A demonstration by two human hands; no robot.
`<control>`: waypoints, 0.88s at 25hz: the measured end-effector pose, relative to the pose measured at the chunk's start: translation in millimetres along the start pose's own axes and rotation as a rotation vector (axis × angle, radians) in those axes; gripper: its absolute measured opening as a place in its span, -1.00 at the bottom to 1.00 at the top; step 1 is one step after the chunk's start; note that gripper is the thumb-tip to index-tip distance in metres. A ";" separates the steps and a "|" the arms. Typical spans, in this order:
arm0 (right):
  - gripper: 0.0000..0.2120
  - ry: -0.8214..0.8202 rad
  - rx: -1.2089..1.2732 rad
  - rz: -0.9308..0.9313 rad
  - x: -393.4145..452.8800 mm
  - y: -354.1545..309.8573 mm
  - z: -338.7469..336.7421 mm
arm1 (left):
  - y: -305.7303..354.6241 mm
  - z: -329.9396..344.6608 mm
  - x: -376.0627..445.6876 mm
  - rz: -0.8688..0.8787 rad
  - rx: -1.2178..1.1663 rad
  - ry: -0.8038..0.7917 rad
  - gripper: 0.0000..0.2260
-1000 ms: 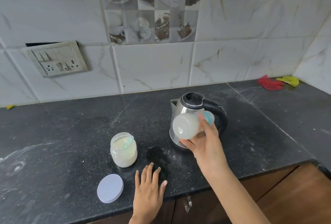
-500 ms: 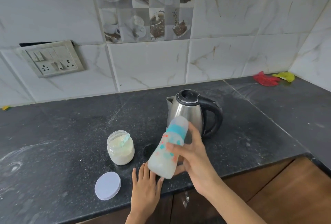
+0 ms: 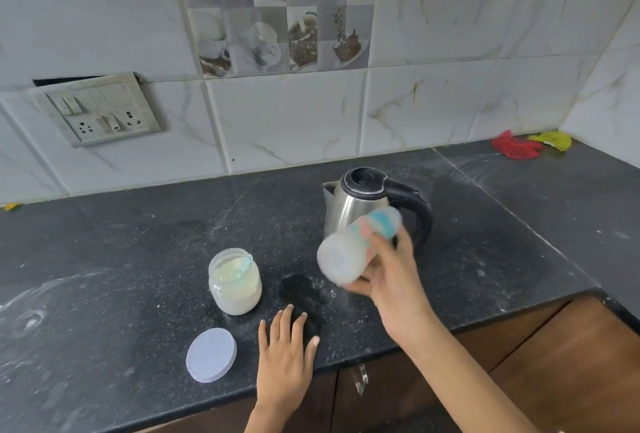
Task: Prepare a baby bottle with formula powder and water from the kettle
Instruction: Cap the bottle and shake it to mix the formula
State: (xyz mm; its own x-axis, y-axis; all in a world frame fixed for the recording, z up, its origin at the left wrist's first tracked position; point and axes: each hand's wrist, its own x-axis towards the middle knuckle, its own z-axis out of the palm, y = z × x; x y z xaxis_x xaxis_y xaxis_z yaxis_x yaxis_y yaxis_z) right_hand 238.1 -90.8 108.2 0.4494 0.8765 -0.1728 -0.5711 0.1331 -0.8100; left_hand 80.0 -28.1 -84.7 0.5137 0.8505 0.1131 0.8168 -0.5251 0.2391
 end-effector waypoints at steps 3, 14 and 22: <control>-0.32 -0.142 -0.238 0.027 -15.5 11.1 2.9 | -2.3 0.7 -0.2 0.008 0.020 0.003 -0.49; -0.44 0.046 -0.029 -0.061 -0.3 0.9 -3.0 | -0.4 -0.9 0.3 -0.001 0.012 0.005 -0.56; -0.38 -0.026 -0.164 -0.042 -8.6 11.2 0.4 | -5.4 3.5 -0.7 0.004 0.036 0.023 -0.50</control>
State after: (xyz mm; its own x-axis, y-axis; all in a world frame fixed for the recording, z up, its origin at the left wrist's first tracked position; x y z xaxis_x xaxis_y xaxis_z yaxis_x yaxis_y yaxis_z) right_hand 227.5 -96.6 100.9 0.4512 0.8837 -0.1243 -0.4315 0.0942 -0.8972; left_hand 76.1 -26.0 -89.5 0.5111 0.8487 0.1357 0.8239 -0.5288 0.2039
